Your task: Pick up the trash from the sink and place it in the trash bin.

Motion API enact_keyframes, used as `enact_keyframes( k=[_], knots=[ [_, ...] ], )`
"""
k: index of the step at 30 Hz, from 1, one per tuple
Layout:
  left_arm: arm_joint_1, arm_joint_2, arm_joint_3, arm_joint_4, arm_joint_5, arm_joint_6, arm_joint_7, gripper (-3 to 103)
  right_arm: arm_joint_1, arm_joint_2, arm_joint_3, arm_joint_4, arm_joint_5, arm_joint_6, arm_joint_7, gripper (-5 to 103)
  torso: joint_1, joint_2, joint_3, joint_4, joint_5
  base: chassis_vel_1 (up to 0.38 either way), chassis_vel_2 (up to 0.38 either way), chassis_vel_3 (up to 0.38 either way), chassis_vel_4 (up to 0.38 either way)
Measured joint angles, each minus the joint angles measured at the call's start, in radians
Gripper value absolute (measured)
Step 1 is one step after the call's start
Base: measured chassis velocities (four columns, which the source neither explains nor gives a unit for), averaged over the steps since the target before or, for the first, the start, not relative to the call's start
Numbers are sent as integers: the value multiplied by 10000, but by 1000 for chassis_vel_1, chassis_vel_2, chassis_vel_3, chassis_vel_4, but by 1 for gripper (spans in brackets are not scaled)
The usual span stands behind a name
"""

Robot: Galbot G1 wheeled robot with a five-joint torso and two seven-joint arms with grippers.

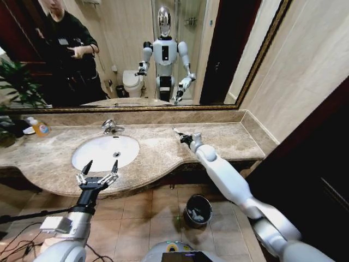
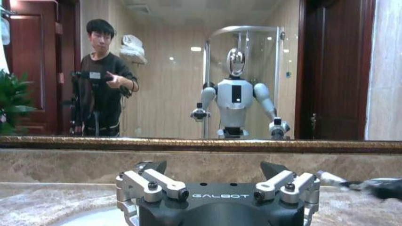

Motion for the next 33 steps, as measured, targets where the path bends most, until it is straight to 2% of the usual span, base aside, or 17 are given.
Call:
enact_keyframes(
  k=[4, 7, 8, 11, 15, 16, 18, 20, 24, 29, 33],
  knots=[
    [0, 0, 1, 0, 0, 1, 1, 100, -760, -444, 273, 1051, 200, -52, 583, 0, 0, 1, 0, 1, 3, 0, 0, 0, 0],
    [0, -1, -1, 0, 0, 0, -6, 100, -2212, -1017, 839, 2634, 494, -138, 1147, 0, -1, 1, 0, 0, 3, 0, 0, 0, 0],
    [0, -1, -1, 0, 0, 0, -6, 100, -2212, -1017, 839, 2634, 494, -138, 1147, 0, -1, 1, 0, 0, 3, 0, 0, 0, 0],
    [0, -1, 0, 0, 0, 0, 1, 100, -3686, -1508, 1543, 4013, 616, -212, 1464, 0, -3, 2, -1, 0, 1, 0, 0, 0, 0],
    [0, -1, 0, 0, 0, 1, -2, 100, -4713, -1696, 2216, 4755, 659, -203, 1723, 0, -2, 2, -1, 1, -1, 0, 0, 0, 0],
    [0, -1, 0, 0, 0, 1, -2, 100, -4713, -1696, 2216, 4755, 659, -203, 1723, 0, -2, 2, -1, 1, -1, 0, 0, 0, 0],
    [0, 0, 0, 0, -1, 0, 1, 100, -5878, -1595, 2875, 5283, 576, -153, 1797, 0, 0, 1, 0, 0, 2, 0, 0, 0, 0],
    [-1, 0, -1, 0, 0, 0, 0, 100, -6261, -1514, 3084, 5413, 478, -115, 1789, 0, 0, 1, 0, 1, 5, 0, 0, 0, 0],
    [0, 0, 0, 0, 0, 1, 2, 100, -7959, -978, 4002, 5838, -312, 236, 1482, 0, -2, 2, -1, -4, 3, 0, 0, 0, 0],
    [0, 0, 0, 0, 0, 0, 1, 100, -8426, -630, 4013, 5879, -706, 406, 1414, 0, -2, 2, -1, -3, 0, 0, 0, 0, 0],
    [0, -1, -1, 0, 0, 0, 1, 100, -8621, -319, 3670, 5480, -1269, 683, 1049, 0, 1, 0, 1, 6, -1, 0, 0, 0, 0]
  ],
)
